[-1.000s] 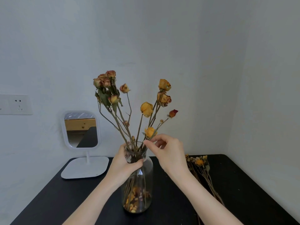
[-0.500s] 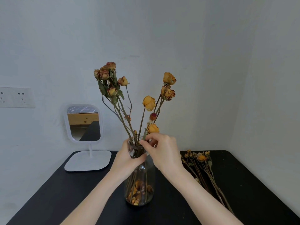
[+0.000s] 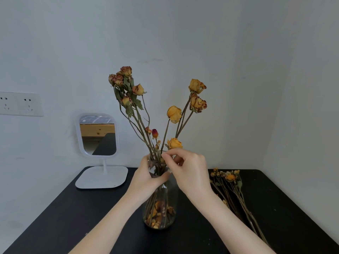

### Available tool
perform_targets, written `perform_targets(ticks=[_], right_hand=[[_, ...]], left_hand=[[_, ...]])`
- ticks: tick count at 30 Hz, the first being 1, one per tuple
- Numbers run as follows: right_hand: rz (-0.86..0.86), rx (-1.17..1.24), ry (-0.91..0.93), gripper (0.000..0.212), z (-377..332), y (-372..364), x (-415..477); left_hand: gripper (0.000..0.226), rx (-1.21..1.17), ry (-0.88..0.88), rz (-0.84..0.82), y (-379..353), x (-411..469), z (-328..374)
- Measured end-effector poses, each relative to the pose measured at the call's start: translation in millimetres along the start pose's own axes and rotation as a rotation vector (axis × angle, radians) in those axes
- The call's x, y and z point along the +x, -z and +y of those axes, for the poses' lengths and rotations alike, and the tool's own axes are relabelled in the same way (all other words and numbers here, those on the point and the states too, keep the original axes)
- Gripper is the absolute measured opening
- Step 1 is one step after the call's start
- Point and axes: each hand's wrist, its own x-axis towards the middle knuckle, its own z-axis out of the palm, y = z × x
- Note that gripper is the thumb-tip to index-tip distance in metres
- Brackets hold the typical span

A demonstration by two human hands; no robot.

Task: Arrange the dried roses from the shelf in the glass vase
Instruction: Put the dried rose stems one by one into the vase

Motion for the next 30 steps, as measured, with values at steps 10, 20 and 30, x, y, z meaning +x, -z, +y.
perform_targets(ticks=[10,20,30], right_hand=[[0.004,0.007,-0.394,0.008,74.7,69.5,-33.0],[-0.429,-0.231,-0.727,0.008,148.4,121.5,-83.0],[-0.717,-0.298,-0.693,0.014,145.0,94.2,-97.8]], left_hand=[[0.064,-0.079,0.026,0.366,-34.0,-100.3,-3.6],[0.007,0.319,0.034,-0.330,-123.2,-107.8,6.5],[0.026,0.557,0.282,-0.411,-168.3,-77.8,2.9]])
